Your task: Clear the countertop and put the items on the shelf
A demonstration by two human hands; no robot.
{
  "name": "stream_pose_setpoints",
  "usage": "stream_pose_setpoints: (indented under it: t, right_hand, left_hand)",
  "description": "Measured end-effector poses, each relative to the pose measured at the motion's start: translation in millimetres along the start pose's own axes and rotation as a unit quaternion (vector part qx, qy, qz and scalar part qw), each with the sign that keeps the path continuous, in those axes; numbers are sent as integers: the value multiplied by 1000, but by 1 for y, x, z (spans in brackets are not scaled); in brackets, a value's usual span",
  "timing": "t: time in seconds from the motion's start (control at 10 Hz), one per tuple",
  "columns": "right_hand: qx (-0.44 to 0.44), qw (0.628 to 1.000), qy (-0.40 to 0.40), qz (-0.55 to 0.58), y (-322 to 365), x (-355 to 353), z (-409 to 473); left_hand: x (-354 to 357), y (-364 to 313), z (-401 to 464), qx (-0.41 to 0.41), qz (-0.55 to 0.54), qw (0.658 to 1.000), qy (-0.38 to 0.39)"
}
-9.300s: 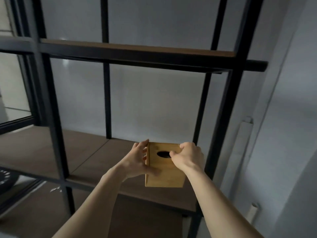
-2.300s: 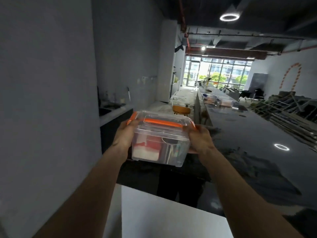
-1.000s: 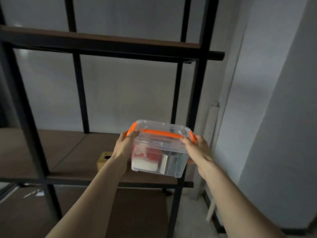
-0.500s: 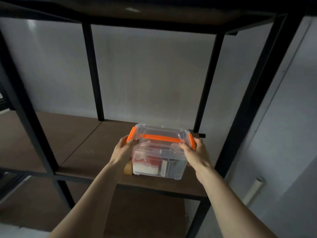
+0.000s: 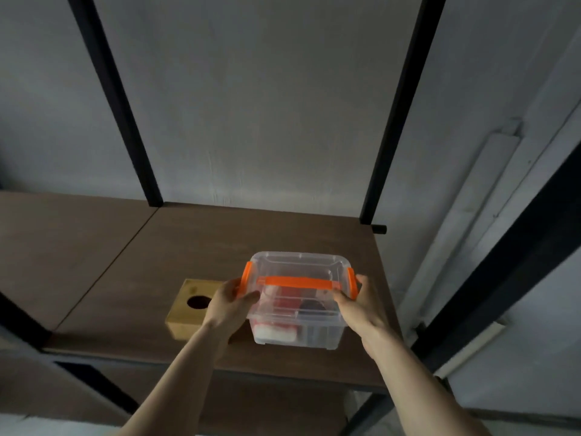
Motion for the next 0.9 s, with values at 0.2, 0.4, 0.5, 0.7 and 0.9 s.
stream_pose_setpoints:
  t: [0.2,0.4,0.5,0.7,0.9]
  right_hand:
    - [35,999,17,-35,-30,20,20]
    - [53,995,34,-81,-46,35,32]
    - [42,994,39,-90,-49,38,37]
    - [4,978,5,-207,-41,34,36]
    - [-75,925,-4,-372,4,27,8]
  left_hand:
    - [12,22,32,12,106,994,7]
    - [19,46,61,17,206,978,22]
    - [19,48,64,14,234,972,7]
    - [18,35,58,15,327,945,19]
    - [-2,-27,23,116,424,898,-6]
Point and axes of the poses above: each hand's wrist, its own z-axis towards the middle knuckle, its own x-axis out of the palm, y = z × x, the point moved 9 cm from there along z, towards the middle knuckle, and after that the axes turned 7 degrees about y, right-handed, at the moved point
